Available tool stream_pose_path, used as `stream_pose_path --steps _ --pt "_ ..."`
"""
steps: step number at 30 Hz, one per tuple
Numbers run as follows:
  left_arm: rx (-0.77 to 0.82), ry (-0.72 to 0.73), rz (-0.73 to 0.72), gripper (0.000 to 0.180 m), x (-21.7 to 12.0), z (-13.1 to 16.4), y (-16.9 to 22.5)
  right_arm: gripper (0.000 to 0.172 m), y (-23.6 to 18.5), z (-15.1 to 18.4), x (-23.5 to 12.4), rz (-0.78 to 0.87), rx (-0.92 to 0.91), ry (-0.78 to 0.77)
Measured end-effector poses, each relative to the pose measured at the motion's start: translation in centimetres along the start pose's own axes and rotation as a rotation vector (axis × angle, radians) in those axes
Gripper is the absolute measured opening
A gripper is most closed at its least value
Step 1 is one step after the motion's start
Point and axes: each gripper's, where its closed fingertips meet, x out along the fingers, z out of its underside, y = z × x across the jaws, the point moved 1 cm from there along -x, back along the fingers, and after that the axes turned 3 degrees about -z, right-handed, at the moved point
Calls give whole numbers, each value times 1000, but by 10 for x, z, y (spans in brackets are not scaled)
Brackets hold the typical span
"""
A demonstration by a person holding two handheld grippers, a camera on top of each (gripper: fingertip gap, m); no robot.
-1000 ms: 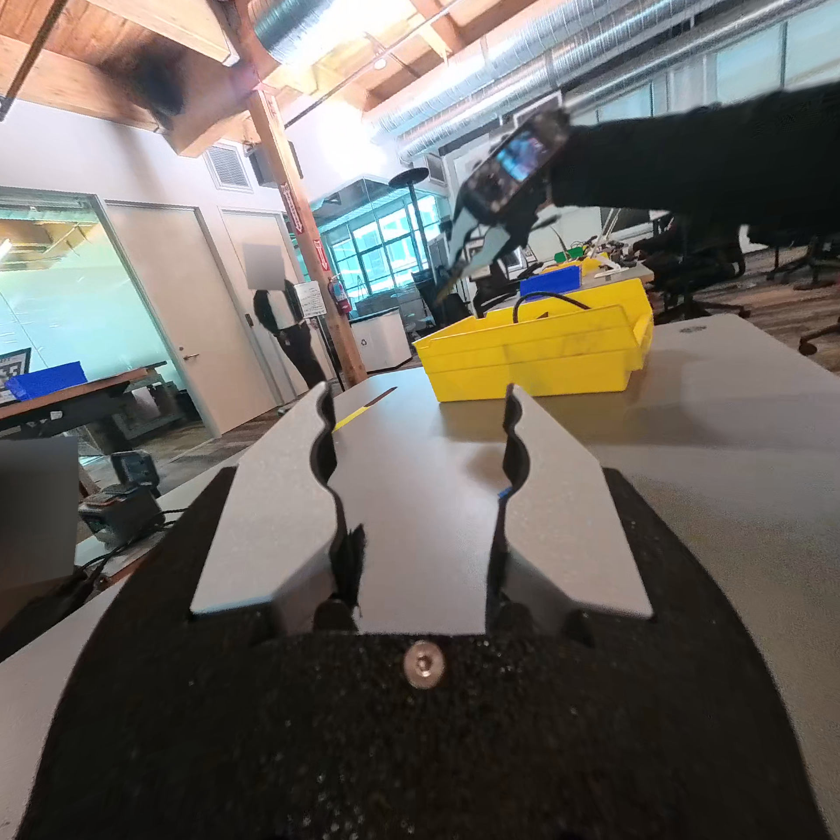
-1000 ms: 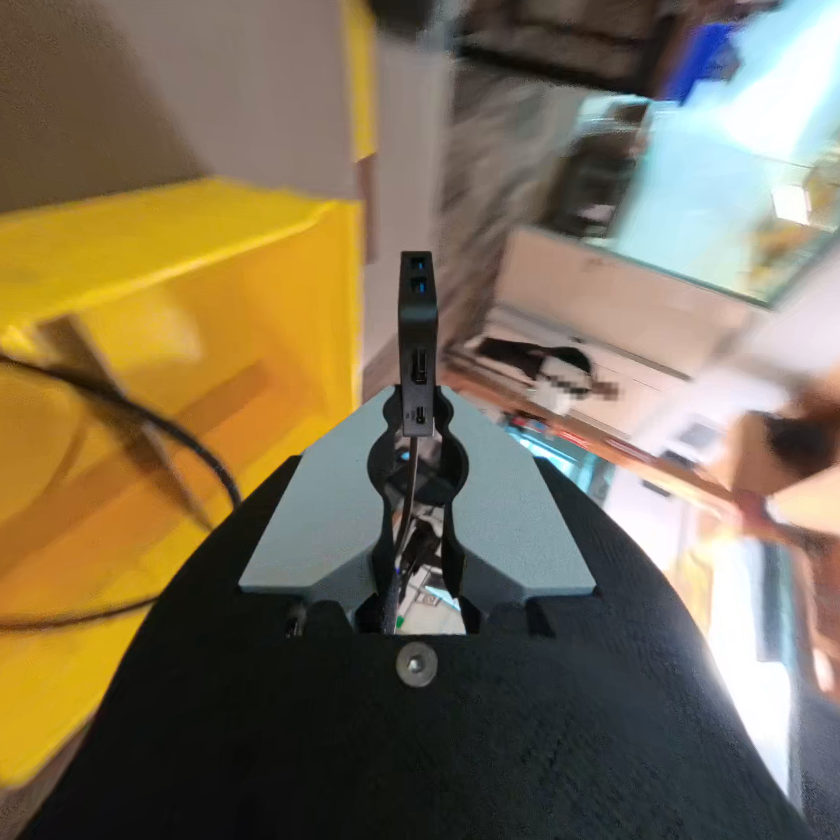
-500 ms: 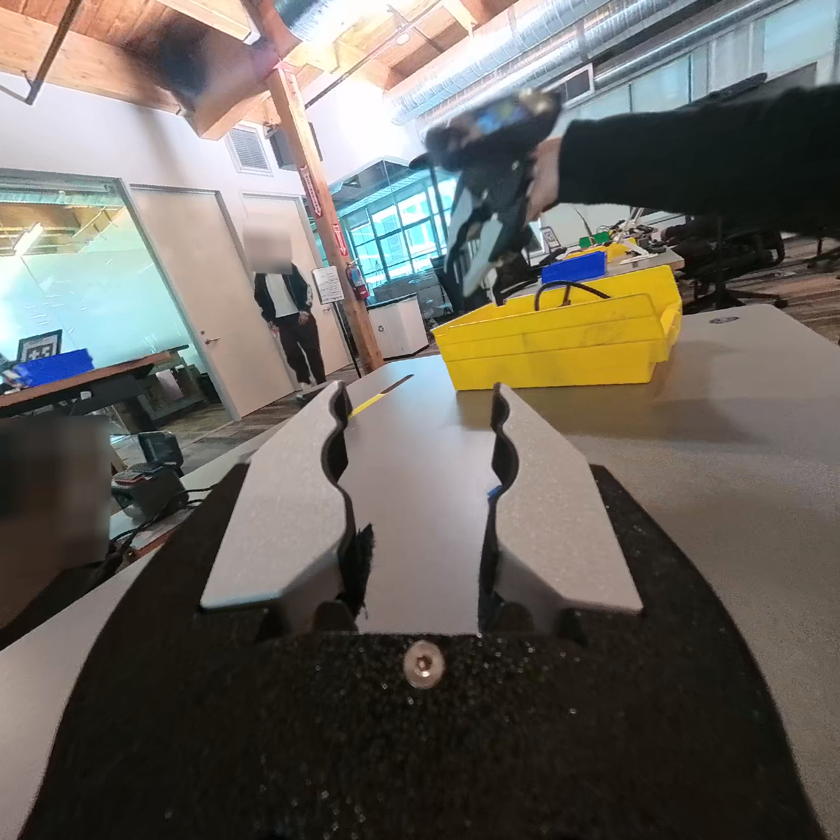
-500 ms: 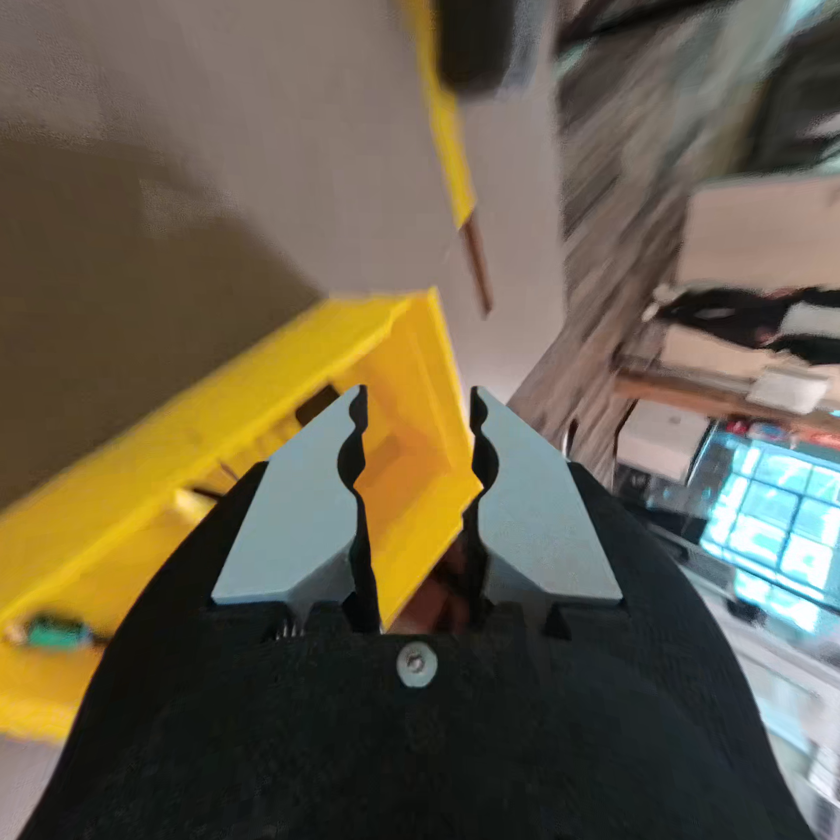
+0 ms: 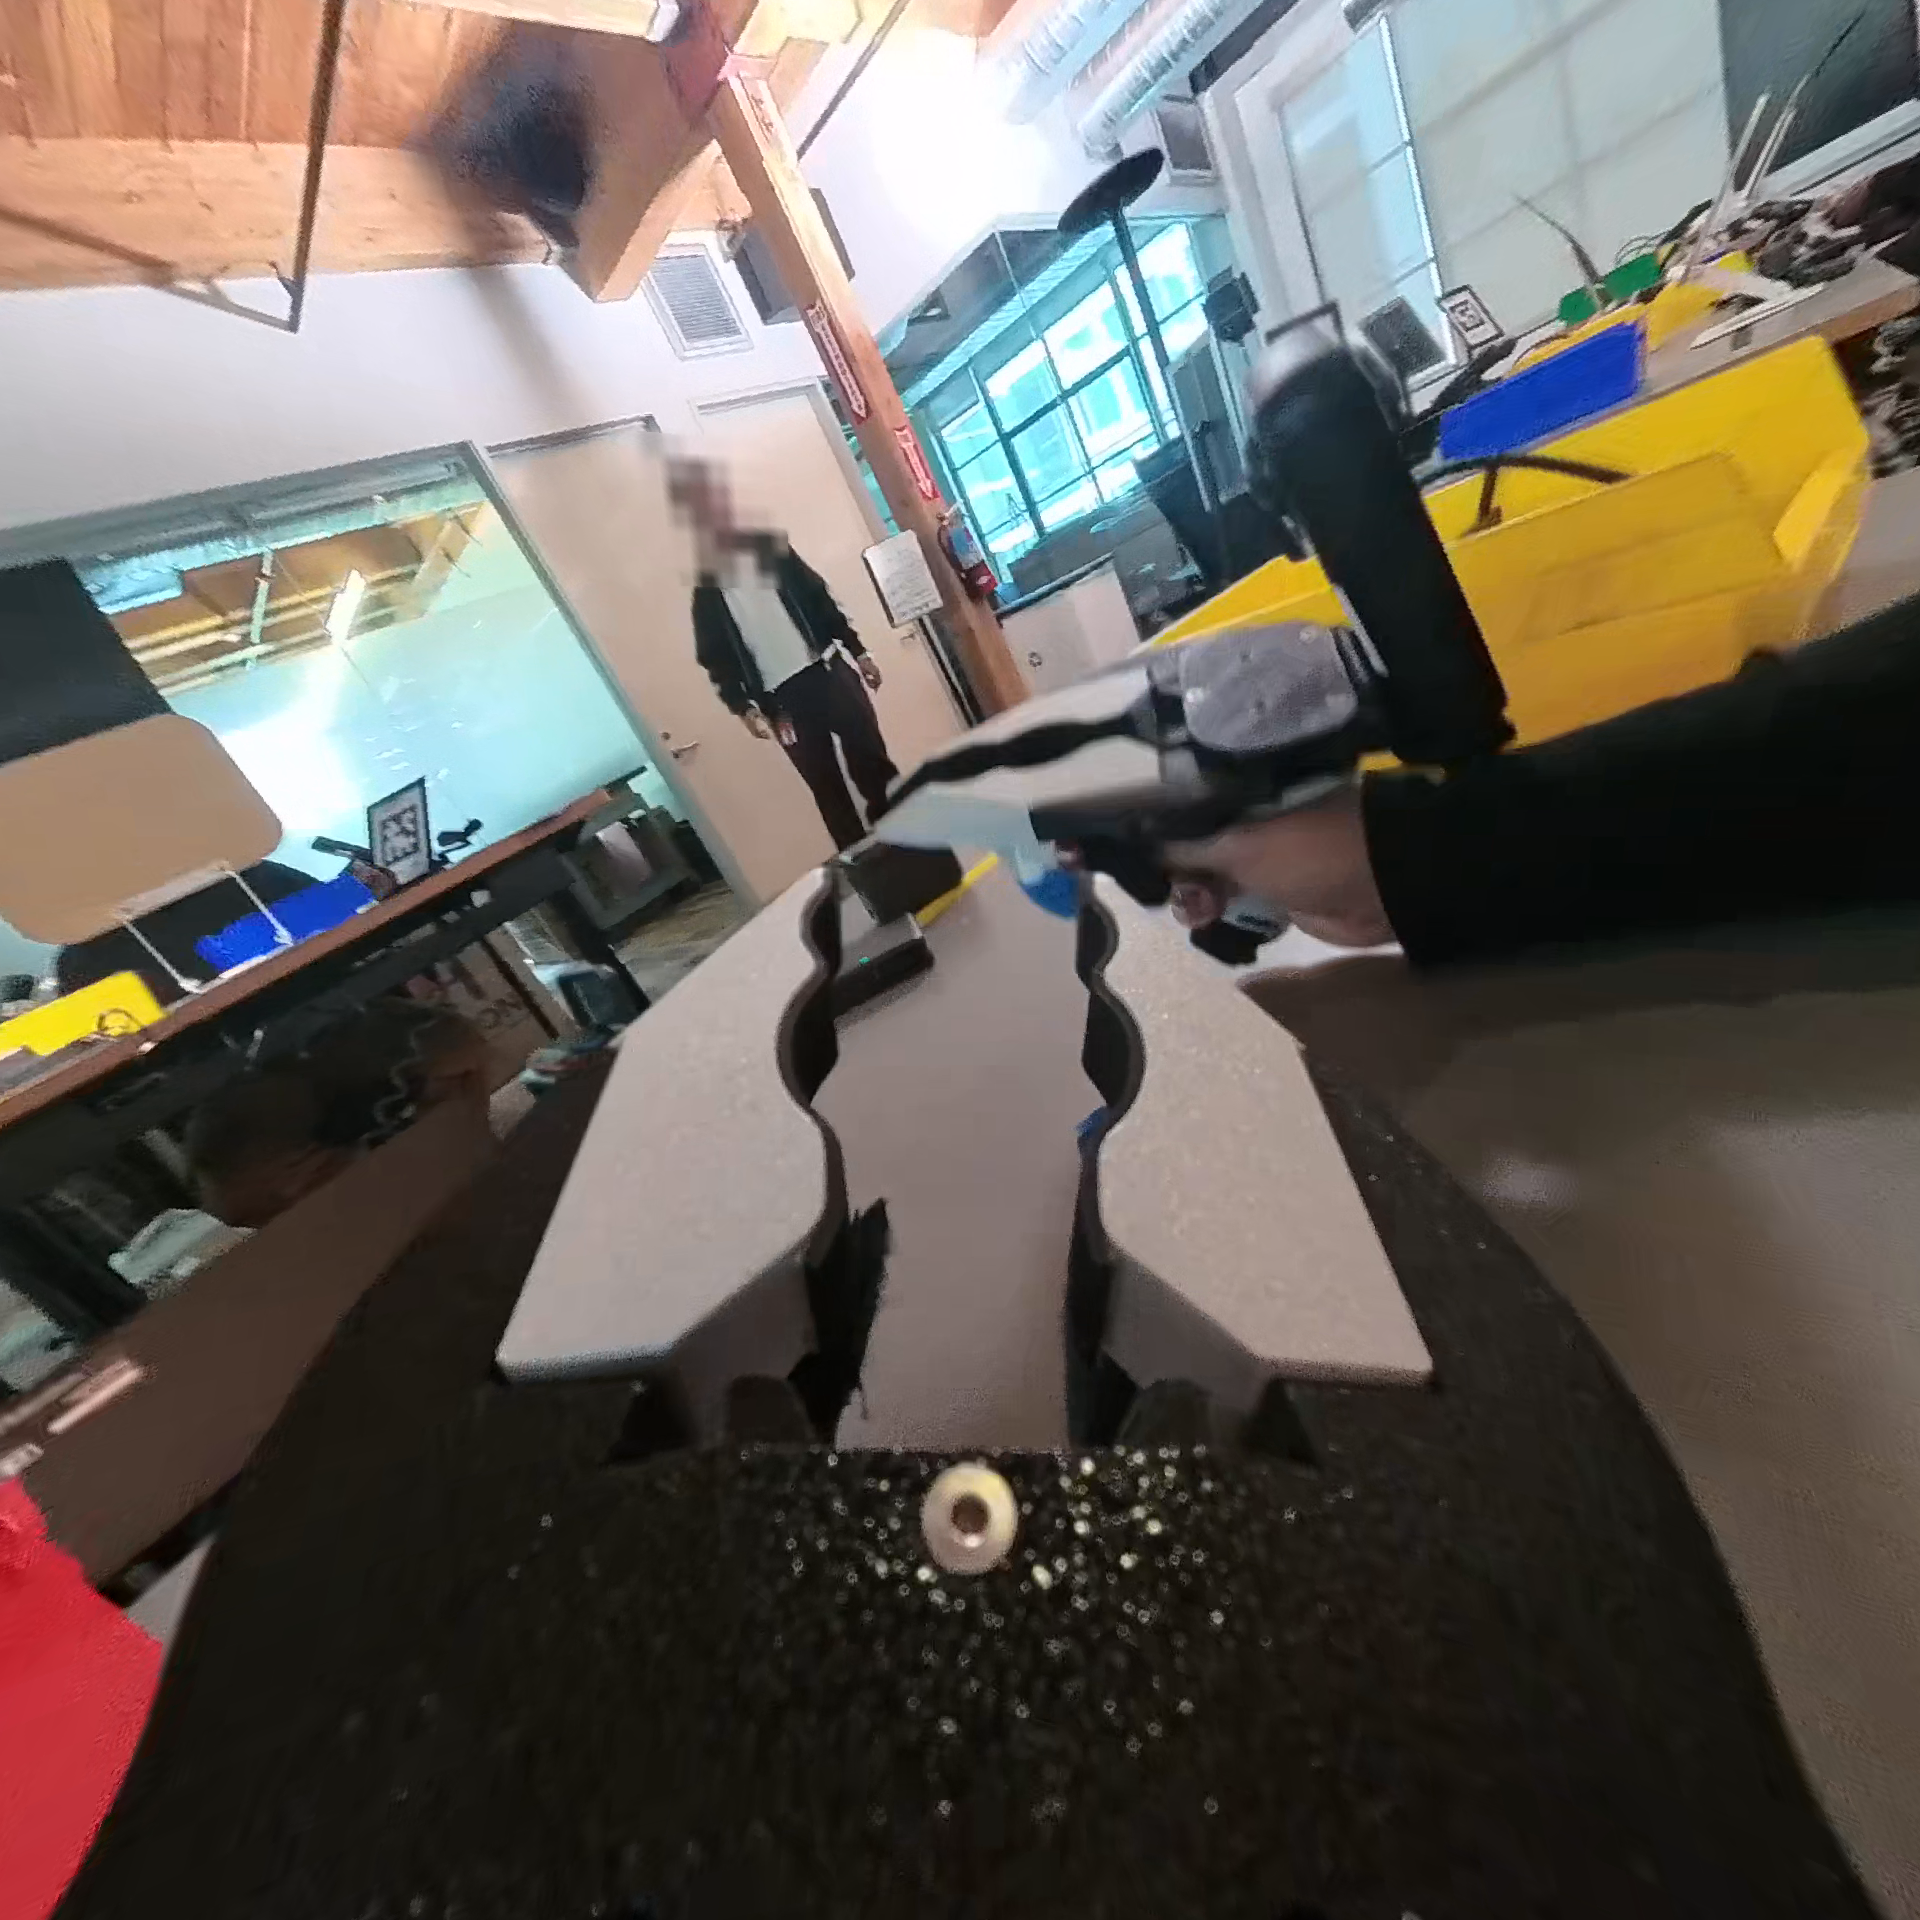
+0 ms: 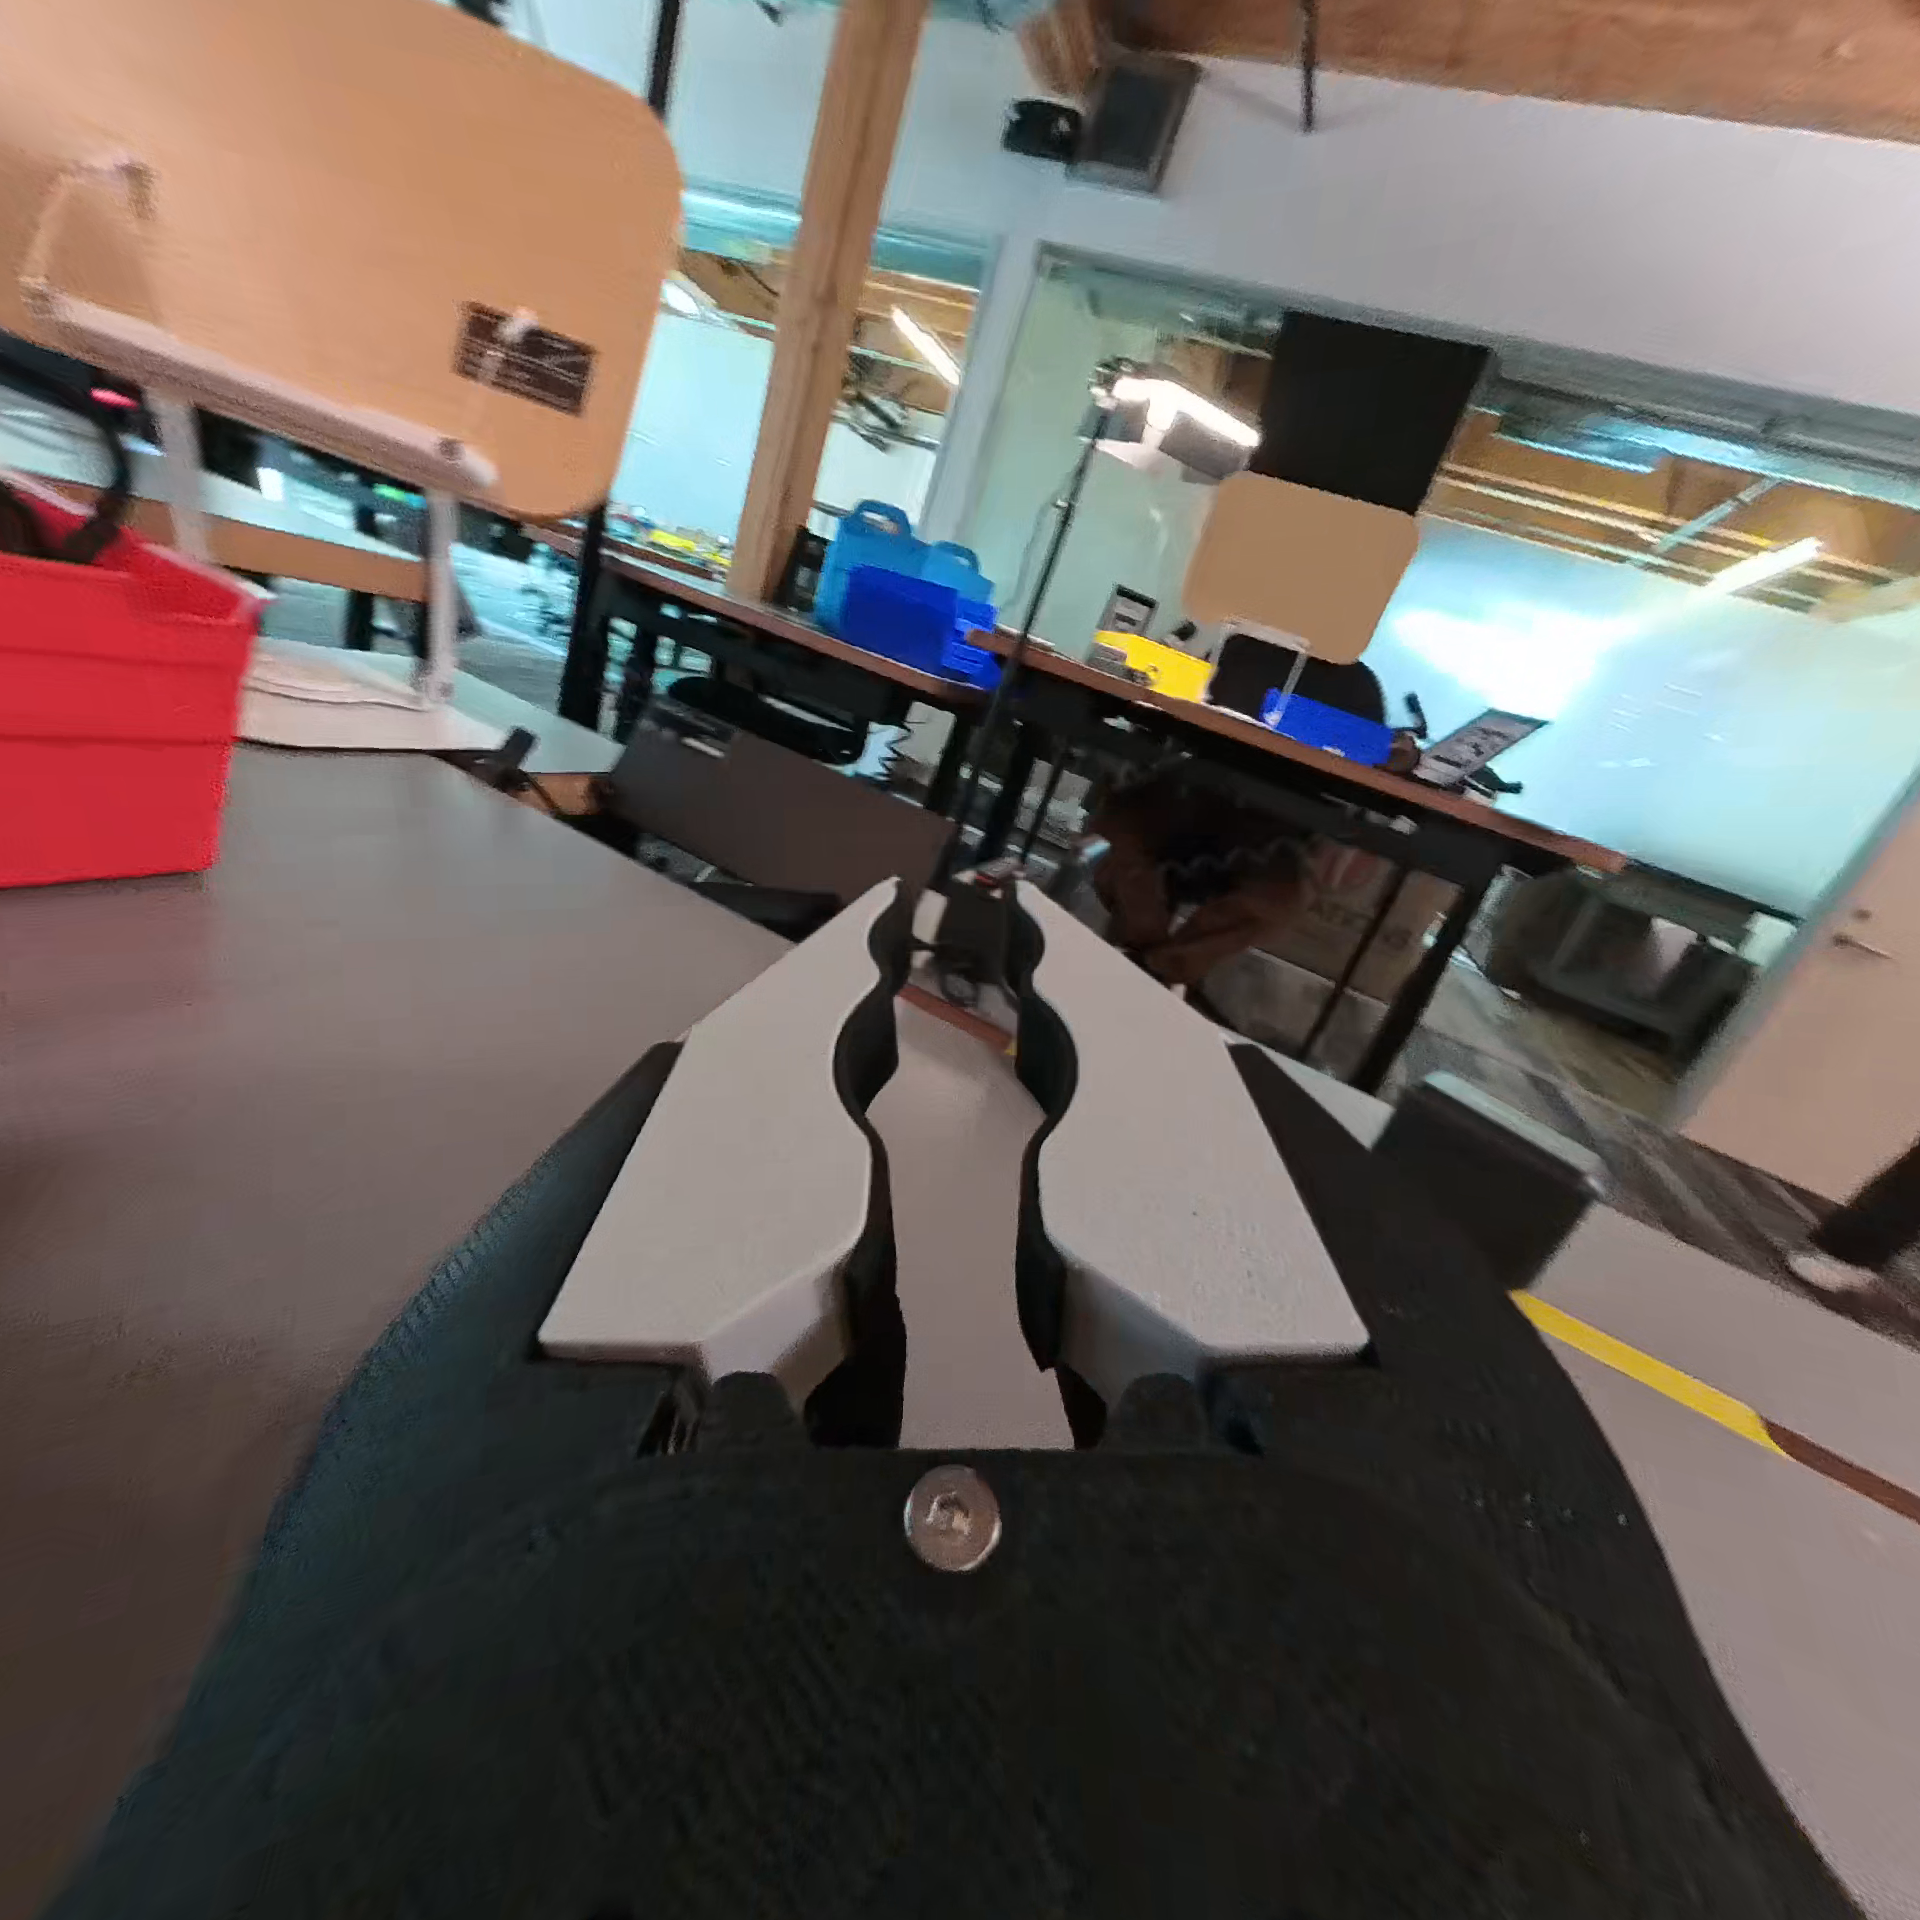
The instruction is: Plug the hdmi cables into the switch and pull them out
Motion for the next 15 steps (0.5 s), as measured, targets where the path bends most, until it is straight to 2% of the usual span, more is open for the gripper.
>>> stream_pose_path --steps 2,4,6,7,9,12,15 --pt "40 23 -49 43 -1 -21 -6 14 -13 1 -3 -48 -52 8" --pt "77 14 -177 41 -8 -44 -27 13 -21 3 -7 -86 -108 2" --pt "67 -30 -394 70 -28 -62 -68 12 -21 0 -11 -98 -127 22" --pt "60 -81 -473 82 -41 -65 -88 11 -20 -1 -11 -101 -116 32" --pt "-12 -178 -564 94 -68 -67 -124 10 -19 0 -8 -108 -81 32" --pt "-54 -445 -653 92 -111 -60 -174 10 -17 3 -5 -110 -57 21" --pt "2 -684 -736 87 -155 -61 -220 10 -19 1 -5 -121 -55 27"
